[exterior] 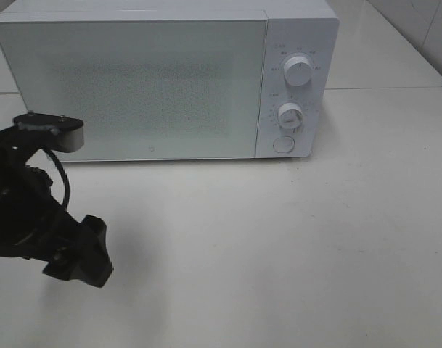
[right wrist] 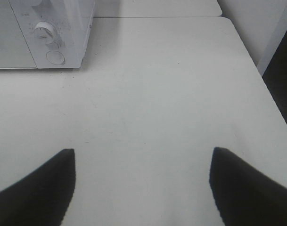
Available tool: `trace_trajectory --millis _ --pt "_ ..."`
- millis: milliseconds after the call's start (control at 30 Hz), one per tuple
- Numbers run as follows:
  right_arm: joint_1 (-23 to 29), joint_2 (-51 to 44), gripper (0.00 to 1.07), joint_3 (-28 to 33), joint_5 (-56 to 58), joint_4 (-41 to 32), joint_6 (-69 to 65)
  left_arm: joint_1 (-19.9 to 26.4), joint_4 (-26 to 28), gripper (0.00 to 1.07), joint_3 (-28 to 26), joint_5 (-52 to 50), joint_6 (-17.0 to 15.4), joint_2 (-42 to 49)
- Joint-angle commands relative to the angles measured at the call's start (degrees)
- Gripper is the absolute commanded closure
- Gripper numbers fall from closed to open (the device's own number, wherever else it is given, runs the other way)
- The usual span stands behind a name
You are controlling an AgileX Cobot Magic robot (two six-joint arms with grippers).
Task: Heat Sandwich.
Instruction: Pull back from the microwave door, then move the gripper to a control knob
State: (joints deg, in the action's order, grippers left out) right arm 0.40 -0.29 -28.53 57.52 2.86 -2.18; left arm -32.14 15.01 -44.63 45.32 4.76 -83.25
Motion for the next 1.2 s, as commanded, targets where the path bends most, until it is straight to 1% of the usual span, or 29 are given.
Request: trace_trajectory --millis 33,67,100,167,200,233,267,333,367,400,433,467,500,533,567,633,767,867,900,933,1000,1033,1133,1167,1200 --pt "-0.46 -1.55 0.32 0.11 -0.46 -0.29 0.40 4.87 -0.23 0.09 -0.29 3.55 -0.34 3.95" --pt "-0.46 -1.55 0.32 0.11 -0.46 -0.29 0.40 6.82 -0.23 0.09 -0.29 4.47 -0.29 4.98" --pt "-0.46 -1.55 0.32 0.11 -0.46 -0.29 0.40 6.82 -0.23 0.09 -0.29 4.47 -0.29 4.98" --pt "-0.46 -1.55 0.32 0.11 -0.46 -0.29 0.40 10.71 -0.23 0.09 -0.29 6.30 0.34 6.93" --pt "-0.46 -1.55 0.32 0.11 -0.46 -0.29 0.40 14.84 -0.23 0.09 -0.29 8.37 1.43 9.11" --pt "-0.46 -1.55 0.32 0.11 -0.46 -0.29 0.40 16.96 -0.40 0.09 -0.29 9.57 2.06 10.26" --pt "-0.46 -1.55 0.32 0.11 -0.46 -0.29 0.40 16.96 -0.40 0.09 -0.29 9.57 2.06 10.26" --pt "-0.46 -1.55 0.32 0.11 -0.46 -0.29 0.40 20.97 -1.03 0.09 -0.29 11.57 2.35 12.43" --pt "-0.46 -1.55 0.32 0.11 -0.46 -0.29 0.40 24.18 -2.12 0.09 -0.23 13.58 2.29 14.67" --pt "-0.46 -1.55 0.32 0.11 -0.46 -0.29 0.40 25.90 -2.69 0.09 -0.23 14.44 2.29 15.99" --pt "-0.46 -1.55 0.32 0.11 -0.46 -0.29 0.40 25.90 -2.69 0.09 -0.23 14.44 2.29 15.99" --pt "-0.46 -1.55 0.32 0.11 -0.46 -0.29 0.40 27.56 -3.32 0.09 -0.23 15.41 2.29 17.25" --pt "-0.46 -1.55 0.32 0.11 -0.46 -0.29 0.40 30.48 -4.64 0.09 -0.23 16.96 2.06 19.94" --pt "-0.46 -1.55 0.32 0.11 -0.46 -0.29 0.40 31.97 -4.93 0.09 -0.23 17.48 2.06 21.08" --pt "-0.46 -1.55 0.32 0.11 -0.46 -0.29 0.40 31.97 -4.93 0.09 -0.23 17.48 2.06 21.08" --pt "-0.46 -1.55 0.32 0.11 -0.46 -0.29 0.40 34.61 -4.98 0.09 -0.23 18.68 1.78 25.04" --pt "-0.46 -1.55 0.32 0.11 -0.46 -0.29 0.40 34.84 -5.21 0.09 -0.23 20.17 1.83 29.22" --pt "-0.46 -1.55 0.32 0.11 -0.46 -0.29 0.40 34.84 -6.02 0.09 0.97 21.83 1.83 34.09" --pt "-0.46 -1.55 0.32 0.11 -0.46 -0.29 0.40 34.84 -6.02 0.09 0.97 21.83 1.83 34.09" --pt "-0.46 -1.55 0.32 0.11 -0.46 -0.29 0.40 34.84 -6.42 0.09 3.09 21.31 1.83 36.84" --pt "-0.46 -1.55 0.32 0.11 -0.46 -0.29 0.40 34.84 -6.65 0.09 5.67 20.68 1.83 40.16" --pt "-0.46 -1.55 0.32 0.11 -0.46 -0.29 0.40 34.84 -6.65 0.09 5.67 20.68 1.83 40.16" --pt "-0.46 -1.55 0.32 0.11 -0.46 -0.29 0.40 34.84 -6.65 0.09 9.51 19.31 1.78 47.10" --pt "-0.46 -1.55 0.32 0.11 -0.46 -0.29 0.40 34.84 -6.65 0.09 10.31 19.08 1.78 48.99" --pt "-0.46 -1.55 0.32 0.11 -0.46 -0.29 0.40 34.84 -6.65 0.09 10.31 19.08 1.78 48.99"
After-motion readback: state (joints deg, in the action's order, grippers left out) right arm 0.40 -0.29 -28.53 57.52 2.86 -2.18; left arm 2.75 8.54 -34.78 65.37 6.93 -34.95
